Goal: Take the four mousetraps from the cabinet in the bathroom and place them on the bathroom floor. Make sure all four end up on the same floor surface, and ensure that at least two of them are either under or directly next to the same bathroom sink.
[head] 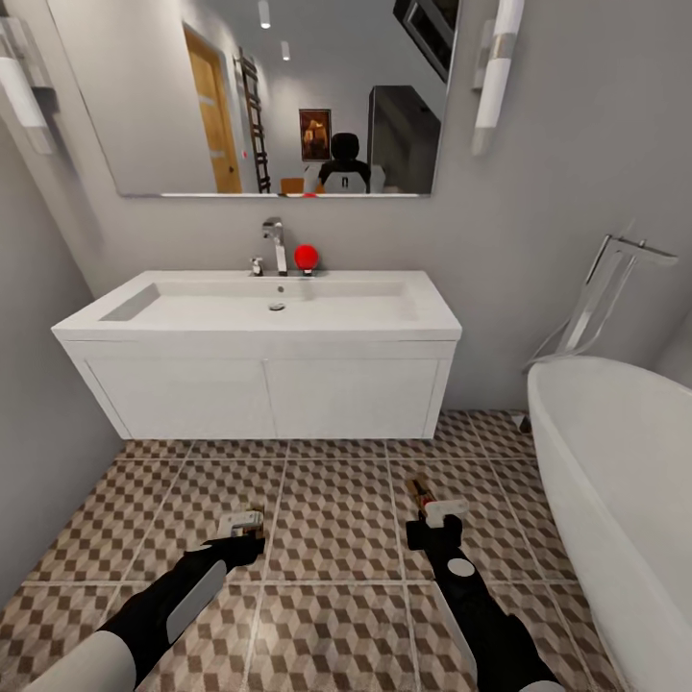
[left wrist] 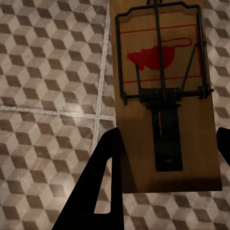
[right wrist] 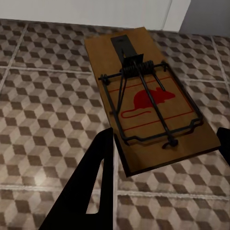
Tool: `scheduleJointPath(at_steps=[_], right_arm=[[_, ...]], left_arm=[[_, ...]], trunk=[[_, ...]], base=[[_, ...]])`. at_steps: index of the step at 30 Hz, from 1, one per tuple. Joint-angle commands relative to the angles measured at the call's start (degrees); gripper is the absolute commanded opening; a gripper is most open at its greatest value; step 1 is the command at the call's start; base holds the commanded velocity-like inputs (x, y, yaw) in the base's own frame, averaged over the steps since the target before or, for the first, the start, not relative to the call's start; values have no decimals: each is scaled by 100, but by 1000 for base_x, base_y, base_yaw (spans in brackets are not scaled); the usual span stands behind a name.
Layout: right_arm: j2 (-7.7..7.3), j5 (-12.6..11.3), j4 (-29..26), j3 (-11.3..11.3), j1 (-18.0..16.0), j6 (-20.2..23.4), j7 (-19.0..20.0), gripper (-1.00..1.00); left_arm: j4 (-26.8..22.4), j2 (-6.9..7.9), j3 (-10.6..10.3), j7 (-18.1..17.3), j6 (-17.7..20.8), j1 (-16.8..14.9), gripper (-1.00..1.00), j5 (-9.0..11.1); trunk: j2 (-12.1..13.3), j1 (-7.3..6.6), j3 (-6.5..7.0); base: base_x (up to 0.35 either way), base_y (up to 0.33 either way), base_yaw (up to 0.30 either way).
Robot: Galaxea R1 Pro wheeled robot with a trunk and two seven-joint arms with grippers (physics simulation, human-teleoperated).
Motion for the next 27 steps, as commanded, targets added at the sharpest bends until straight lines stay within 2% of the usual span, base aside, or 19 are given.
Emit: scheduleJointPath(at_steps=[1, 27], right_arm=[[-2, 17, -10, 16, -2, 43, -37, -100], [-2, 17, -10, 16, -2, 34, -37, -100]], left_arm=[[-14, 9, -38, 64, 8, -6, -100, 54], [-14, 0, -39, 64, 8, -6, -100, 54]], trunk=[[-44, 22, -33], [-1087, 593, -731]], base=[[0, 0, 0], [0, 0, 0]])
